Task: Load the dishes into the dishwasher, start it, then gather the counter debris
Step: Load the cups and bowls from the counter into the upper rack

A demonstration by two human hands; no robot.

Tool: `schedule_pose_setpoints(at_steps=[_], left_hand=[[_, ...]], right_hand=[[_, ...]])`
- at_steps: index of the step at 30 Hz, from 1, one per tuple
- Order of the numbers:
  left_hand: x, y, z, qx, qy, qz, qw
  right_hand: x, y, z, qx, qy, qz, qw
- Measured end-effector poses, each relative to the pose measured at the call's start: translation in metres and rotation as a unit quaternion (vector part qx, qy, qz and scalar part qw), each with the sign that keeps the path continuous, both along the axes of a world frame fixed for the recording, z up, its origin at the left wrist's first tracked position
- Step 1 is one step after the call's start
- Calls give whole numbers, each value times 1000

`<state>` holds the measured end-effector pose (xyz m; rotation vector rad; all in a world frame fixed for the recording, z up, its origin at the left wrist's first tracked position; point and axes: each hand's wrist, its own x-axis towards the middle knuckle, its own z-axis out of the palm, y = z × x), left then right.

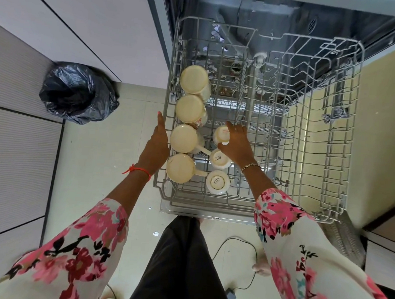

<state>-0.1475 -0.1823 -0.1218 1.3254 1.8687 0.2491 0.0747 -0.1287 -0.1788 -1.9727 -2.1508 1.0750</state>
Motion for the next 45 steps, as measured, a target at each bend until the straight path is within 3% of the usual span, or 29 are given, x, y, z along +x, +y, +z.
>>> schedule_pose_setpoints(at_steps=[13, 17, 23, 33, 45], left_hand=[[-6, 3, 15, -23, 13, -26, 999], [-18, -1, 29, -49, 19, -56, 997], [-23, -11, 22, -28, 47, -110, 992], [-28, -13, 12, -5, 5, -103, 995], [-27, -11, 16, -9, -14, -106, 994]], right_hand=[[-2, 3, 10, -2, -16, -1, 1000], [-3, 5, 19, -46, -9, 18, 999], [-12, 14, 12, -25, -30, 26, 999], [-16, 2, 3, 40, -41, -9, 998], [-16, 9, -2, -17, -67, -17, 997]])
